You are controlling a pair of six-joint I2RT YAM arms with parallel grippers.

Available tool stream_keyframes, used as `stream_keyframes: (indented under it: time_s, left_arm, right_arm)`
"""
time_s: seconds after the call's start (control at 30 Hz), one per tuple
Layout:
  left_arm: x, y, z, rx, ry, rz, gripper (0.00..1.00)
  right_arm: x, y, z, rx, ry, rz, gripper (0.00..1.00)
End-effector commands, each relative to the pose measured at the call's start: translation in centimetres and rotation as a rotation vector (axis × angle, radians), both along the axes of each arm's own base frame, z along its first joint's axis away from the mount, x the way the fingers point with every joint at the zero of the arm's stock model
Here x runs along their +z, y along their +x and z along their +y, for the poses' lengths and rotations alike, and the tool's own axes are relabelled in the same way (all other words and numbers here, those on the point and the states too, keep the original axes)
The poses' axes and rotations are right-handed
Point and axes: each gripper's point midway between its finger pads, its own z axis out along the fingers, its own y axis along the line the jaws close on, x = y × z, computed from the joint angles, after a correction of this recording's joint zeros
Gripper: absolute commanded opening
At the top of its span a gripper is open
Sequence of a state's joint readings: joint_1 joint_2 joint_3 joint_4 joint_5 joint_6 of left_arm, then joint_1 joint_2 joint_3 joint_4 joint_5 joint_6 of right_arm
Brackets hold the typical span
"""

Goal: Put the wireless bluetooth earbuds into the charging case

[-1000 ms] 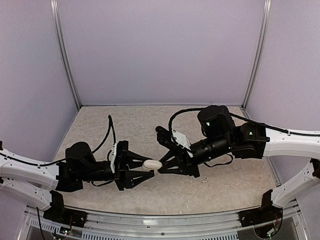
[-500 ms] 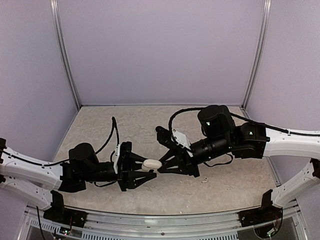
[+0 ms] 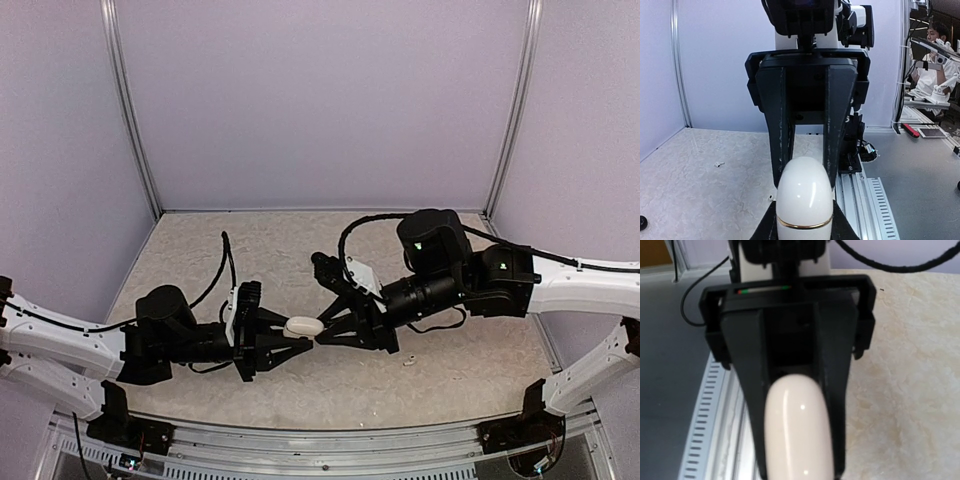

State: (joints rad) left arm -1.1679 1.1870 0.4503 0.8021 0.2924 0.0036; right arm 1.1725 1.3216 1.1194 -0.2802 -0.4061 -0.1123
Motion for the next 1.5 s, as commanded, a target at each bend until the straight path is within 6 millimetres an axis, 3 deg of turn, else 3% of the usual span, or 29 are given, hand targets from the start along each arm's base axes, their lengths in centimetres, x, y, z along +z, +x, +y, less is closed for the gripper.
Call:
stream_keyframes:
  time_s: [0.0,0.07,0.2,0.4,0.77,1.23,1.47]
  left_arm:
    - [1.0,-0.3,0.0,-0.014,-0.034,-0.016,0.16]
    - [0.9,-0.4,0.0,-0.017,-0.031,-0.017,0.15]
    - [1.0,-0.4,0.0,-0.017,-0.034,-0.017,0.14]
    - [1.1,-0.5,0.2,-0.015,-0.039,-0.019,0.14]
    - [0.5,-0.6,0.3,-0.018,-0.032,-0.022,0.13]
    - [0.8,-0.5,0.6,-0.008,-0.042,-0.022,0.13]
    - [0.9,0.0,1.6,0.021,-0.073,0.0,0.13]
  right_arm:
    - [2.2,0.4,0.0,-0.022,0.064,-0.03,0.36]
    - [2.4,0.7,0.1,-0.037,0.072,-0.037,0.45]
    - [2.8,1.3,0.5,-0.065,0.091,-0.046,0.49]
    - [2.5,2.7,0.9,-0.135,0.077,-0.059,0.48]
    - [5.8,3.5,-0.2,-0.205,0.171,-0.095,0.45]
    - [4.1,4.1,-0.2,-0.229,0.114,-0.103,0.43]
    - [5.1,5.9,-1.3,-0.315,0.13,-0.129,0.47]
